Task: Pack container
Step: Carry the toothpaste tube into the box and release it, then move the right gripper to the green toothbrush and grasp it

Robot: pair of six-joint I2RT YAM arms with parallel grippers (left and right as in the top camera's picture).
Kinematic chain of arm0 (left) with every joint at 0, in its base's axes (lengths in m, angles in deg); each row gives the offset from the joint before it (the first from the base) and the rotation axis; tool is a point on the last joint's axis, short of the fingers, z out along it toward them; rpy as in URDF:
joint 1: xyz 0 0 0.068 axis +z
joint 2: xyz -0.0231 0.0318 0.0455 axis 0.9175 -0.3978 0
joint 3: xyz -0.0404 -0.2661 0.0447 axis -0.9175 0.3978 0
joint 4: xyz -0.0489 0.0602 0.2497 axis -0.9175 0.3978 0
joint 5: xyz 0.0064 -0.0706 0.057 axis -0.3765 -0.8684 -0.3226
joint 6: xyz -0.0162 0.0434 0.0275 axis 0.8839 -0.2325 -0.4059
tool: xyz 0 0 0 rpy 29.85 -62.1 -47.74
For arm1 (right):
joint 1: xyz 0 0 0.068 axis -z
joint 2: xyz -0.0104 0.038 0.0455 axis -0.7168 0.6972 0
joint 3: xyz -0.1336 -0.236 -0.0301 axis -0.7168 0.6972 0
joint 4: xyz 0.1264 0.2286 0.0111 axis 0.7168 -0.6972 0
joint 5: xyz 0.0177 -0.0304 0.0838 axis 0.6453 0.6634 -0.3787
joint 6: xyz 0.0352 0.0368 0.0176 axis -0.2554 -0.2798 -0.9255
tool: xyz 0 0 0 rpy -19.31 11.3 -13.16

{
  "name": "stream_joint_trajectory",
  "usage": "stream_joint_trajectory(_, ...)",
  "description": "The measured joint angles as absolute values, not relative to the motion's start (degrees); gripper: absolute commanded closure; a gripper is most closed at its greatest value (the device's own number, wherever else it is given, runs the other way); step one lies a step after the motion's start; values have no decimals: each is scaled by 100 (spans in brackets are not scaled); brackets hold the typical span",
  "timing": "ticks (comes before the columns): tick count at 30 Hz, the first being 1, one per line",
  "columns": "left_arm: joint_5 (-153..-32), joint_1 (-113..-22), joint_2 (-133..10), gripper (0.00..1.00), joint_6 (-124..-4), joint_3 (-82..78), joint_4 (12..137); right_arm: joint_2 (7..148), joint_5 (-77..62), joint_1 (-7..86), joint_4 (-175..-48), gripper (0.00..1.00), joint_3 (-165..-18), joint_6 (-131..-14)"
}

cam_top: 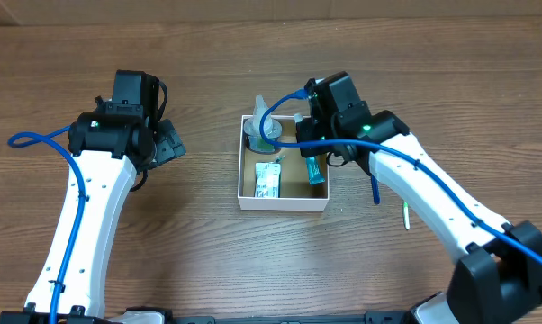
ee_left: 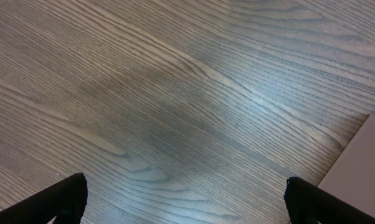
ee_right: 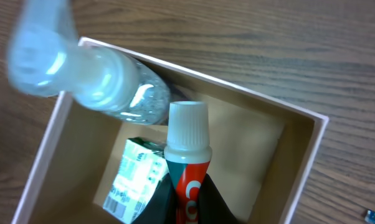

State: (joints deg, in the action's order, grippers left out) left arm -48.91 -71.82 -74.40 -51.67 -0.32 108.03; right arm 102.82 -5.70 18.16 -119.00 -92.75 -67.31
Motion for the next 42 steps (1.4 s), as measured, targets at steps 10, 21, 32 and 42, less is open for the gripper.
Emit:
stream_joint_trajectory(10,-4891,-7182,-7440,0,-5165,-32,10803,10612,-446,1816,-11701,0,-9275,-6893)
stream_joint_trajectory(21,-4891,-7182,-7440,0,-5167,-32,10803,10398,-483,1942,-12176,0,-9275,-6895)
stream_joint_trajectory(32,-4891,-7182,-7440,0,-5167,-32,10803,8868,-50,3494,-13867,0,-9308,-6854)
stream_joint_trajectory(42,-4891,-7182,-7440,0,-5167,-32,10803,9539,579,4268,-13275,0,-8285,-6887)
